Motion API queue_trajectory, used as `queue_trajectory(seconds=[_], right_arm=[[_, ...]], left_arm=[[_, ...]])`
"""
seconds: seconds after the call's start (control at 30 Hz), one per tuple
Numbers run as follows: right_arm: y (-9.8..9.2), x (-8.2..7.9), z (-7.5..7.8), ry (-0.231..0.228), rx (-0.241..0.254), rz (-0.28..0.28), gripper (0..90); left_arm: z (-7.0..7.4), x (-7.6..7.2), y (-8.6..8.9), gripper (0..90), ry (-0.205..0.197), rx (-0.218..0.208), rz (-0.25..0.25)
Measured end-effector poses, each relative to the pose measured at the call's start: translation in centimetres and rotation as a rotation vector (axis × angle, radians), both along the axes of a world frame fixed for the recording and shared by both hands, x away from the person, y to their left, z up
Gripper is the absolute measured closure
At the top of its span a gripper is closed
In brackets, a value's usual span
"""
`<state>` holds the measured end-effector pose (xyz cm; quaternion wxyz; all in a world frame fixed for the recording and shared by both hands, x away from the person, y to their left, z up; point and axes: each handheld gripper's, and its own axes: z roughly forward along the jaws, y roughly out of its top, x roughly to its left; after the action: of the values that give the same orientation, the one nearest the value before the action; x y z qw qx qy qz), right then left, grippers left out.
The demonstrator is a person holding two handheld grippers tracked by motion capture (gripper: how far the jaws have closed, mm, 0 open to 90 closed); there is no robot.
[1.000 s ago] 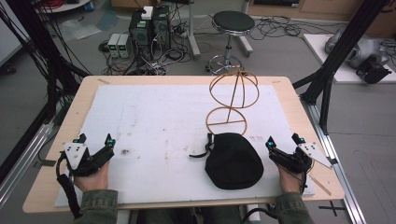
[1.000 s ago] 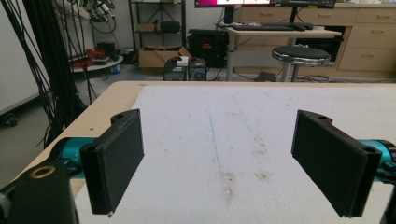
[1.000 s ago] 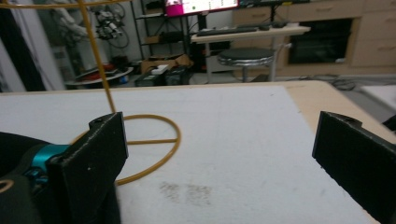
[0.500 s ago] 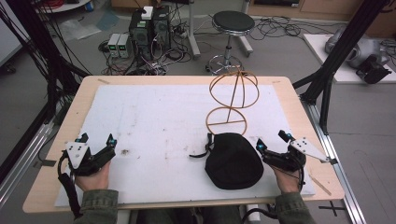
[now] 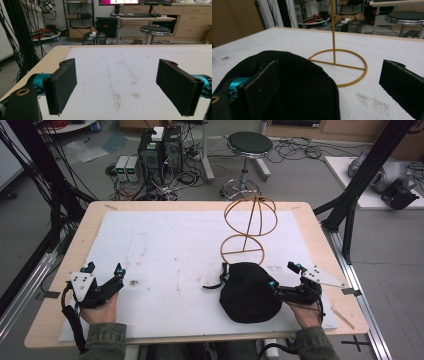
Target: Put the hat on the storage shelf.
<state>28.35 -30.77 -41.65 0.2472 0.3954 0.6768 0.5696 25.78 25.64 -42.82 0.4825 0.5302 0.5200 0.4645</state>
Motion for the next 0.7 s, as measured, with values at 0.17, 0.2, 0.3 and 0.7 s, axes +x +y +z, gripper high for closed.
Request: queue_trajectory(seconds=[0.17,0.2,0.3,0.7], right_arm=[[0.2,0.0,0.4,0.006,-0.017,0.041,2.4],[0.2,0.0,0.4,0.006,-0.017,0.041,2.4],[0.4,0.0,0.5,0.015,-0.029,0.063,2.4],[2.7,0.0,0.1,0.059,-0.175,0.196,2.5]], left_arm=[[0.0,0.1,0.0,17.2,0.001,-0.008,0.001],[0.0,0.1,0.1,17.2,0.003,-0.009,0.000],[-0.1,0.1,0.1,17.2,0.008,-0.009,0.000],[-0.1,0.1,0.1,17.4,0.007,-0.006,0.003]])
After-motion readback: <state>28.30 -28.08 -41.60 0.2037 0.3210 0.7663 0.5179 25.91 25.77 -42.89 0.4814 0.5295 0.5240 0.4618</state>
